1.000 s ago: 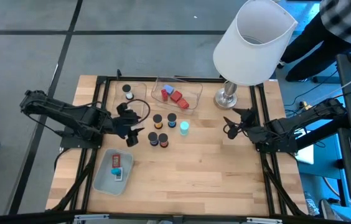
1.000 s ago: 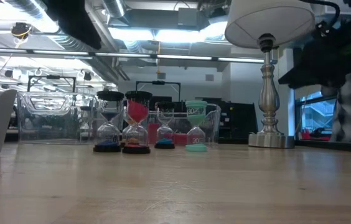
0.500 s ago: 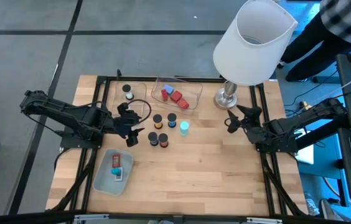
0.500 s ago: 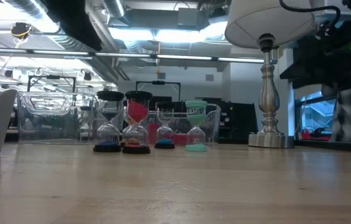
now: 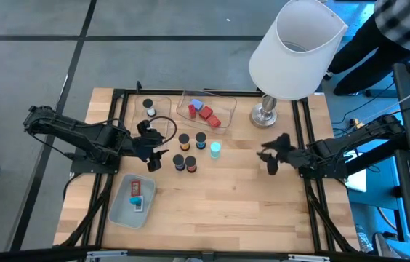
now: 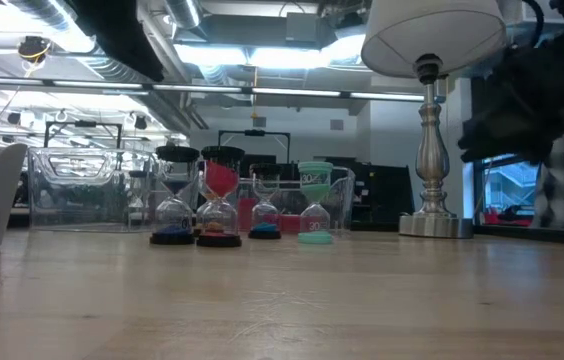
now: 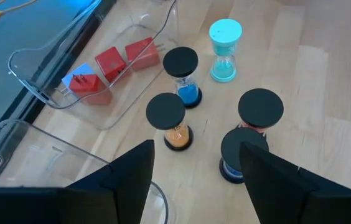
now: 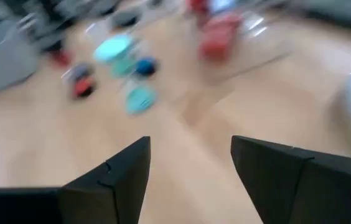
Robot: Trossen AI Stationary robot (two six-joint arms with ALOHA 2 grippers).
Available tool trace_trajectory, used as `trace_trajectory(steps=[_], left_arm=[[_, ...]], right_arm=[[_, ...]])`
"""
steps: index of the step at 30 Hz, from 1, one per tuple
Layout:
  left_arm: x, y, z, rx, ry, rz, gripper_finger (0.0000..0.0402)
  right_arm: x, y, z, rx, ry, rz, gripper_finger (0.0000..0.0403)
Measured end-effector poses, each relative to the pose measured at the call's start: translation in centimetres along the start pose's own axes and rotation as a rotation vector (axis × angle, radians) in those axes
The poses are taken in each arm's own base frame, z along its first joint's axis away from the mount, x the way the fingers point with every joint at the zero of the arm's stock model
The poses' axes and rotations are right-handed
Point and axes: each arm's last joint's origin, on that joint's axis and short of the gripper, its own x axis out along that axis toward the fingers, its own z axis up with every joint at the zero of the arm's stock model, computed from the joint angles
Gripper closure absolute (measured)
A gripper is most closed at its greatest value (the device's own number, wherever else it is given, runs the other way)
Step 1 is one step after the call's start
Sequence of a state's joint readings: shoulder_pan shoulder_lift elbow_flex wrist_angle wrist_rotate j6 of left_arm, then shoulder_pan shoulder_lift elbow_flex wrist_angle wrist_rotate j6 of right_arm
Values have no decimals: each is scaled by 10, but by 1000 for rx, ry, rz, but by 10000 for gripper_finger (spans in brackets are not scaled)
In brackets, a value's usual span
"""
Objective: Pick & Place Office items
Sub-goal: Put the dark blue hourglass into the left transparent bin
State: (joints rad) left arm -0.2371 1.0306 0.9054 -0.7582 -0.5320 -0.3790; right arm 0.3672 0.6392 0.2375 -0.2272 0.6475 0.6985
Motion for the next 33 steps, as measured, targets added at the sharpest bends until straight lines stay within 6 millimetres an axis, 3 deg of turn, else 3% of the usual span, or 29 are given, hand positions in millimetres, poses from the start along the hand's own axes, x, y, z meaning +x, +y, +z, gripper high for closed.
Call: trace_trajectory(steps=[6, 10, 14, 21, 33], left_arm=[[0, 0, 0, 0, 0, 0, 171], [0, 0, 0, 0, -1, 1, 171], [0, 0, 0, 0, -3, 7, 171], [0, 0, 0, 1, 1, -2, 171], [0, 0, 0, 1, 4, -10, 171]], right_arm=[[-1, 6, -5, 1, 178, 213, 176], [-7, 7, -2, 23, 204, 313, 177], [-8, 4, -4, 43, 178, 340, 176], [3, -14, -32, 85, 116, 358, 177], [-4, -14, -23, 171, -35, 471, 178]])
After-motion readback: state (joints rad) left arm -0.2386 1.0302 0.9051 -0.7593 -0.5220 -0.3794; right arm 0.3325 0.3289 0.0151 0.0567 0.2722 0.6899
